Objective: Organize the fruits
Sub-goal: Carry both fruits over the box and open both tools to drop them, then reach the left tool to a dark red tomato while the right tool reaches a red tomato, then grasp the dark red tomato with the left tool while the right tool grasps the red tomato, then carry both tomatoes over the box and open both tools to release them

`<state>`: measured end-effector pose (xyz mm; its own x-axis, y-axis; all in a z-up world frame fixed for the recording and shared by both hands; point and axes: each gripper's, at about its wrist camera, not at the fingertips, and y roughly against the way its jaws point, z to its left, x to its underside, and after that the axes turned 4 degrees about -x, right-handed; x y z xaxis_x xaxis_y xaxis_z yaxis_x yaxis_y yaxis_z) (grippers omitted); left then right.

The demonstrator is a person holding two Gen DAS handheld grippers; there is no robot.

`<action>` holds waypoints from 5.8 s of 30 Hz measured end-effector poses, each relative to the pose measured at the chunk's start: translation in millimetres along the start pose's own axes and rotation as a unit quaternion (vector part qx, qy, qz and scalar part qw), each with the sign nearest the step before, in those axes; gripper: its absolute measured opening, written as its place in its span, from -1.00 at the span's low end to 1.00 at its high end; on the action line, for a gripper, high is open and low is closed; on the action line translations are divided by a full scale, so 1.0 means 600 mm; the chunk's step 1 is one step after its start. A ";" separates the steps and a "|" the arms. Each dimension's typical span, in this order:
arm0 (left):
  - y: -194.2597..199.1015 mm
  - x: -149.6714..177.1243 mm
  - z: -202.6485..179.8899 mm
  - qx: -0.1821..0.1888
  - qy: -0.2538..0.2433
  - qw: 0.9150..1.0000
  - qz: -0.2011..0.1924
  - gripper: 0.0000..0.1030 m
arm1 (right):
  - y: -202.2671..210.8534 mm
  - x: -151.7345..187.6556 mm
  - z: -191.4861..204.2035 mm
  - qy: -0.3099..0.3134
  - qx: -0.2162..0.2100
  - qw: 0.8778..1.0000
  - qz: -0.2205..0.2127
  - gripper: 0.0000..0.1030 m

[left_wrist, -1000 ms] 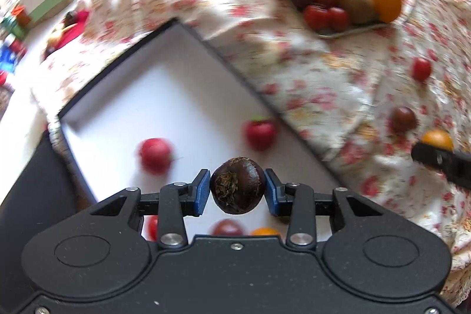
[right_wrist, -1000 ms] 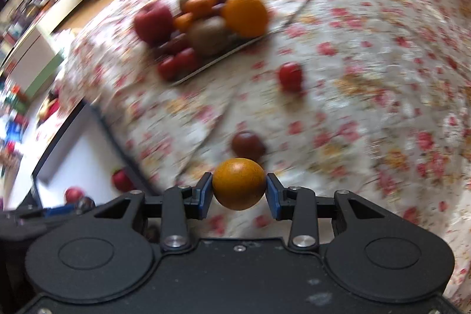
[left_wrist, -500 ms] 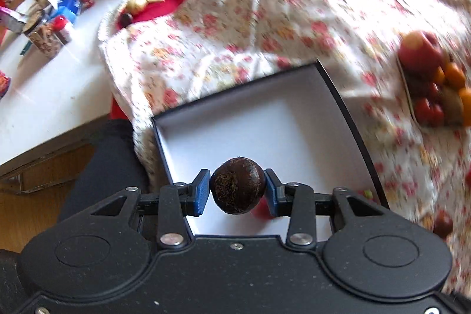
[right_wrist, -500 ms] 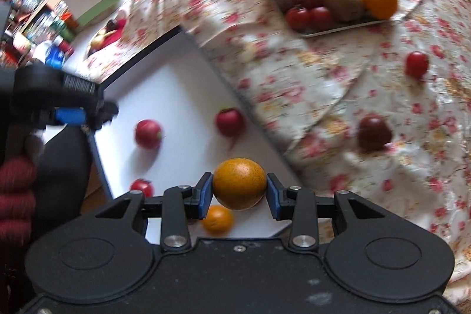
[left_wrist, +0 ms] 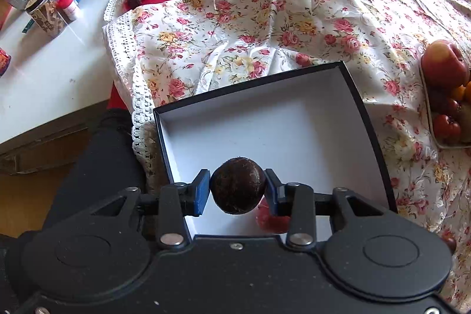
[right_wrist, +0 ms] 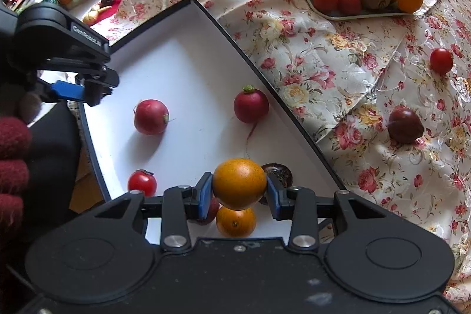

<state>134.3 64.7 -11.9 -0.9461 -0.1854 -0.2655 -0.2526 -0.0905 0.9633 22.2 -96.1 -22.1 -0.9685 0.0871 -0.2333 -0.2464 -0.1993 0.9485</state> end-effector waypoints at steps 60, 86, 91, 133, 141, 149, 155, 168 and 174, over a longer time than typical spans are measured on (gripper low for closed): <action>0.032 0.066 -0.074 0.037 -0.109 0.993 -0.017 -0.08 | 0.085 -0.022 -0.174 -0.086 0.067 0.992 -0.061 -0.22; 0.064 0.155 -0.240 0.095 -0.223 0.970 -0.032 -0.08 | 0.112 -0.090 -0.428 -0.217 0.097 0.965 -0.115 -0.15; 0.067 0.164 -0.263 0.104 -0.238 0.965 -0.032 -0.08 | 0.087 -0.118 -0.421 -0.203 0.086 0.968 -0.116 -0.06; -0.003 0.197 -0.467 0.155 -0.267 0.951 0.021 -0.05 | 0.077 -0.069 -0.520 -0.207 0.117 0.960 -0.146 -0.33; 0.002 0.196 -0.488 0.137 -0.276 0.951 0.007 -0.05 | 0.075 -0.069 -0.542 -0.217 0.096 0.960 -0.148 -0.30; 0.001 0.189 -0.477 0.149 -0.264 0.953 0.010 -0.12 | 0.070 -0.080 -0.541 -0.219 0.104 0.958 -0.150 -0.30; 0.010 0.181 -0.461 0.154 -0.250 0.956 0.017 -0.12 | 0.083 -0.074 -0.536 -0.224 0.102 0.956 -0.157 -0.31; 0.049 0.137 -0.355 0.119 -0.217 0.969 -0.015 -0.12 | 0.103 -0.051 -0.423 -0.164 0.067 0.974 -0.143 -0.31; 0.041 0.097 -0.272 0.075 -0.177 0.981 -0.024 -0.12 | 0.091 -0.047 -0.326 -0.115 0.039 0.985 -0.125 -0.31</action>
<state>105.9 -108.1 -9.9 -0.9366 0.1696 -0.3067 -0.3009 0.0599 0.9518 29.0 -300.4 -5.5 -0.8422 0.3440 -0.4152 -0.4635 -0.0684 0.8835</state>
